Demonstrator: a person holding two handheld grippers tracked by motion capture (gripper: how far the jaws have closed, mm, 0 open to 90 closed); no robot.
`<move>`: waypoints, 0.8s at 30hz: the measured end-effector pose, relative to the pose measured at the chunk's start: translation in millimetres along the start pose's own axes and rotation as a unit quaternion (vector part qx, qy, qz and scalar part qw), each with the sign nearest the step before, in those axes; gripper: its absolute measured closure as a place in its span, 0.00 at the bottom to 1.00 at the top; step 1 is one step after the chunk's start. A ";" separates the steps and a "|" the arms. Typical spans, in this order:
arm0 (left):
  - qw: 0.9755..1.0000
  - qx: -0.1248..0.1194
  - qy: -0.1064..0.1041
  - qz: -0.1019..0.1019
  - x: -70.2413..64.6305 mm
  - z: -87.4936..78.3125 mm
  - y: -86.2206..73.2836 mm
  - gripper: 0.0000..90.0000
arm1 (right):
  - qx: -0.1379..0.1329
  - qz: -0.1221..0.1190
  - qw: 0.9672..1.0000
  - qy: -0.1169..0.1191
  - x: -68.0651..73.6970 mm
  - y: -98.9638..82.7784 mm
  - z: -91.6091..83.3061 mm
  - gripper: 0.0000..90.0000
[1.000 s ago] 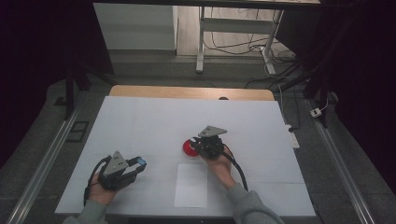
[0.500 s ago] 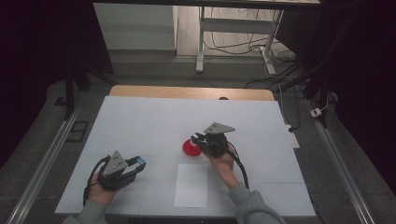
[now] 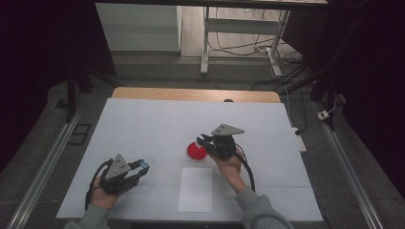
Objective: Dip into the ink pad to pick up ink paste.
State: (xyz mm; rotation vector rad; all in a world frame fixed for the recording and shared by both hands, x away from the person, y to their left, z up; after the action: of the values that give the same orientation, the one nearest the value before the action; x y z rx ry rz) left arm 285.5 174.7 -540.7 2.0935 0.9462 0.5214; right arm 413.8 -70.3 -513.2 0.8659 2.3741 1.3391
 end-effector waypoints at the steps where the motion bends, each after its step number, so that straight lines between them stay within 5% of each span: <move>1: 1.000 0.000 0.000 0.000 0.1 0.0 0.0 0.72 | 0.001 0.000 1.000 0.000 0.0 0.2 -0.9 0.84; 24: 1.000 0.000 0.000 -0.002 0.8 0.4 -0.4 0.72 | -0.021 0.003 1.000 0.012 -0.4 7.2 -21.1 0.84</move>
State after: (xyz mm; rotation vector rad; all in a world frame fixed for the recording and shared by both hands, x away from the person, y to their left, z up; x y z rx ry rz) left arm 286.0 175.3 -541.2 2.0910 0.9510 0.5193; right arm 406.0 -82.1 -495.9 0.8512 2.3549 1.4044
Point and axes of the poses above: each handheld gripper's, and its own axes: z roughly forward along the jaws, y roughly out of its top, x roughly to its left, the point moved 7 cm from there along z, roughly forward along the jaws, and after that the axes turned 5 degrees about x, right-handed, at the moved point
